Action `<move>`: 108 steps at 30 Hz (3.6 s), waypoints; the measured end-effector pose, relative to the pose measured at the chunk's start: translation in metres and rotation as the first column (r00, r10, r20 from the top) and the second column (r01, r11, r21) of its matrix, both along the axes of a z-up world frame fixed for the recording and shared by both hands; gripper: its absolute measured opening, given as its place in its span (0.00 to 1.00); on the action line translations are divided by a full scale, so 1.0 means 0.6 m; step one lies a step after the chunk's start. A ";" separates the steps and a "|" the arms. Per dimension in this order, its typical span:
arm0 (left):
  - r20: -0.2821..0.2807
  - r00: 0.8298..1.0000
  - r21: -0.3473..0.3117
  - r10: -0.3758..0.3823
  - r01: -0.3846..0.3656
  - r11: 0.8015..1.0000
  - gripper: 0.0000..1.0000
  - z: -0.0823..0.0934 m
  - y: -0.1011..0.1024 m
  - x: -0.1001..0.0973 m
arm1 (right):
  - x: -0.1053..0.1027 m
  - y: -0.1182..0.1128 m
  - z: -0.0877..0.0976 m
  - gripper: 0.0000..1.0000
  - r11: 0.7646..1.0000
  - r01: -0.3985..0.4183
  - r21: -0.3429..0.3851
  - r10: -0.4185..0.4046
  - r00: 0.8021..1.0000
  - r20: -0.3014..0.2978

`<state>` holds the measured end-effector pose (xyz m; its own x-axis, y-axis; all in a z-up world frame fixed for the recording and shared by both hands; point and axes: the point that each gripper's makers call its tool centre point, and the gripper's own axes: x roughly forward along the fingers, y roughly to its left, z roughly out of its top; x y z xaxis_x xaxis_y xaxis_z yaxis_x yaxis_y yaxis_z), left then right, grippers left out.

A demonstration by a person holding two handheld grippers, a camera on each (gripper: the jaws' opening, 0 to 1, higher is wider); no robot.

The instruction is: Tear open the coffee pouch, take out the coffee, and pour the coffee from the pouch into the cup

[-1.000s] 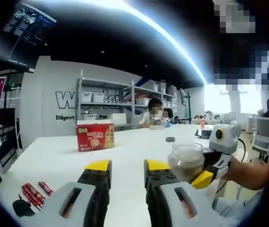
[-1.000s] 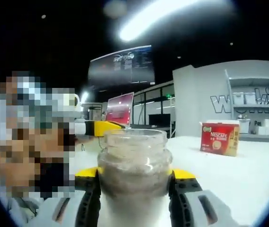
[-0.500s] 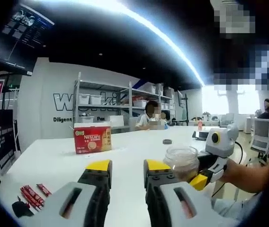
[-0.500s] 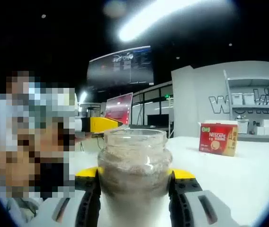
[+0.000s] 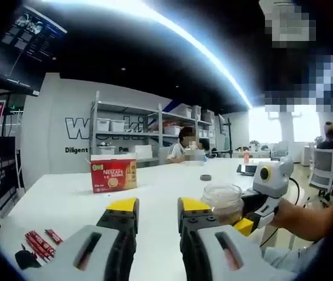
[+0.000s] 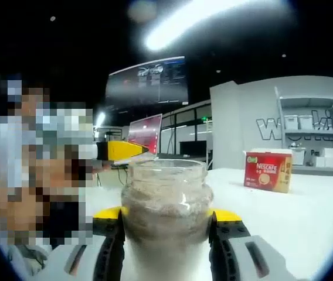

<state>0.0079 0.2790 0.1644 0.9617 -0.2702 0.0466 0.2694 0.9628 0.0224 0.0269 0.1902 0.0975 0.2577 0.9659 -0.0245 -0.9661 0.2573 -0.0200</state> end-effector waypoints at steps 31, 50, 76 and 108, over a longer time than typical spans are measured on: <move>0.007 1.000 0.026 -0.030 0.030 0.999 0.27 -0.001 -0.028 0.006 | 0.001 -0.019 -0.002 0.56 0.999 0.036 -0.014 -0.036 0.999 0.004; 0.010 0.999 0.032 -0.032 0.031 0.999 0.27 -0.004 -0.031 0.006 | 0.019 -0.043 -0.002 0.56 0.995 0.098 -0.017 -0.098 0.995 0.005; 0.008 0.999 0.038 -0.035 0.035 0.999 0.27 -0.007 -0.035 0.006 | 0.127 -0.139 -0.003 0.56 0.966 0.254 -0.049 -0.254 0.967 0.003; 0.000 0.999 0.044 -0.051 0.051 0.998 0.27 -0.008 -0.046 0.002 | 0.295 -0.355 -0.005 0.55 0.858 0.509 -0.061 -0.510 0.860 0.002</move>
